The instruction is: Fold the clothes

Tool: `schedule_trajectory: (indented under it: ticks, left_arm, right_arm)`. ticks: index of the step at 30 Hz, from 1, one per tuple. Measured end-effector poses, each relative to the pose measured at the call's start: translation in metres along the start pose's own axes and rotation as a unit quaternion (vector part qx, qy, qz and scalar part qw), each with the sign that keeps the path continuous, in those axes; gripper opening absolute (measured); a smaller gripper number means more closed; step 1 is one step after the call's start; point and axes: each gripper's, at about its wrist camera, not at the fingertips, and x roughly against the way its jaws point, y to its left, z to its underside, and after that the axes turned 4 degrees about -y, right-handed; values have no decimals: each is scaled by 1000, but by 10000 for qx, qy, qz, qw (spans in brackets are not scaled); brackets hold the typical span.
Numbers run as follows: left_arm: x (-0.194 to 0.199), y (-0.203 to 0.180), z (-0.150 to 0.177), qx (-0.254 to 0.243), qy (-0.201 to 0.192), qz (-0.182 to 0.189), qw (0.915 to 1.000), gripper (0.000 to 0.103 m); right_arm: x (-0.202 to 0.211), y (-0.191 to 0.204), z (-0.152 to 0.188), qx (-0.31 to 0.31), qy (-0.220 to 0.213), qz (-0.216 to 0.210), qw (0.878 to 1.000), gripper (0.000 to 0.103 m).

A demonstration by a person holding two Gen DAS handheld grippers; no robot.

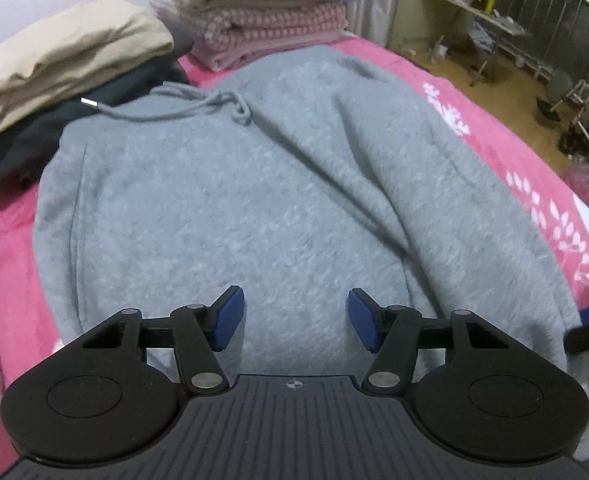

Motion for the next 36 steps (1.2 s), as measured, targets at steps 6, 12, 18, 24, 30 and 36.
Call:
schedule_trajectory:
  ticks: [6, 12, 18, 24, 30, 36]
  left_arm:
    - [-5, 9, 9, 191, -19, -144, 9997, 57]
    - [-3, 13, 14, 225, -110, -98, 9996, 57]
    - [-3, 16, 15, 220, -135, -106, 9996, 57]
    - [-3, 15, 16, 154, -141, -154, 9997, 57]
    - [2, 16, 12, 102, -119, -172, 9997, 57]
    - [18, 17, -8, 329, -474, -80, 9983, 57]
  right_arm:
    - [36, 16, 14, 199, -612, 597, 9961, 5]
    - [79, -1, -4, 60, -1310, 1218, 9838, 5]
    - [77, -28, -34, 383, -1520, 1835, 9704, 4]
    - [18, -63, -51, 580, -890, 2199, 9697, 4]
    - [4, -80, -54, 635, -154, 2037, 9769, 26]
    - [75, -81, -81, 402, -803, 921, 9917, 43]
